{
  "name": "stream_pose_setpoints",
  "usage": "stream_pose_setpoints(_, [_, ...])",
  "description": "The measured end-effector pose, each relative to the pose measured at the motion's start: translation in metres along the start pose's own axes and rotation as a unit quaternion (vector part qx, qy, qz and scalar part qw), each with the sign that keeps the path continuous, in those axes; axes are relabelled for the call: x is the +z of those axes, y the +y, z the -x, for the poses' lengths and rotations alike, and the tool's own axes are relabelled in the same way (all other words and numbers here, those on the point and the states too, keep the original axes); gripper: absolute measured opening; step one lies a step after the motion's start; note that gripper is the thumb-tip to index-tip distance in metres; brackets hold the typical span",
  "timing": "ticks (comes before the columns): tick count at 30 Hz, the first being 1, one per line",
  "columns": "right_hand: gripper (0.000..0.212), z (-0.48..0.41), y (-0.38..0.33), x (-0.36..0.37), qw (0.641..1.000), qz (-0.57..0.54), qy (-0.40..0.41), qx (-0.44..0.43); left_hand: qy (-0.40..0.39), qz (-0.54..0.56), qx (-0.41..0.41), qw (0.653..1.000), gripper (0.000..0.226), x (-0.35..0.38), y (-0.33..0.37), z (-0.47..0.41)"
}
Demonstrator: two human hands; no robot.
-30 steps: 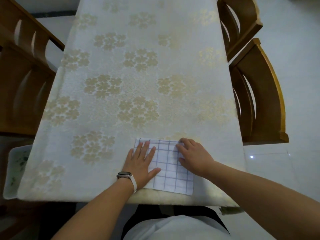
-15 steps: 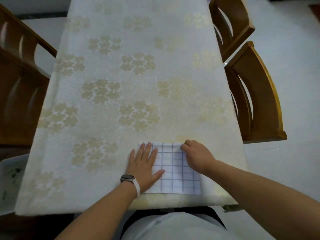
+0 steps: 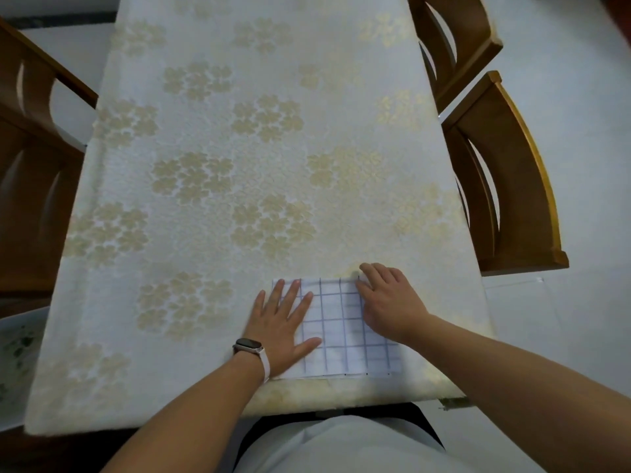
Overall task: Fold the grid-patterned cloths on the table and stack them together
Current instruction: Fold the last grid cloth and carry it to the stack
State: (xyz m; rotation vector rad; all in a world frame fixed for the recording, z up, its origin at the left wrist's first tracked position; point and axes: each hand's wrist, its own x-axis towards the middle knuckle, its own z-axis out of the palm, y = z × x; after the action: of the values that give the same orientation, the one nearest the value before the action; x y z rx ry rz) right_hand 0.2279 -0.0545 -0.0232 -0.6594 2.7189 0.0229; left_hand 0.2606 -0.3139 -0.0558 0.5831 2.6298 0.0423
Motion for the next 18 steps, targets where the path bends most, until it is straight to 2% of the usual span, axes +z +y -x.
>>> stream_pose_setpoints(7, [0.056,0.009,0.003,0.000,0.999,-0.005,-0.046,0.017,-0.001,-0.004,0.033,0.999,0.081,0.001,-0.016,0.007])
stream_pose_setpoints(15, [0.066,0.005,0.001,-0.008,0.997,-0.020,-0.070,0.025,-0.053,-0.036,0.093,0.994,0.086,-0.012,-0.035,0.007])
stream_pose_setpoints(18, [0.063,0.002,-0.002,-0.014,0.997,-0.036,-0.065,0.025,-0.016,-0.027,0.086,0.996,0.075,-0.028,-0.026,0.003])
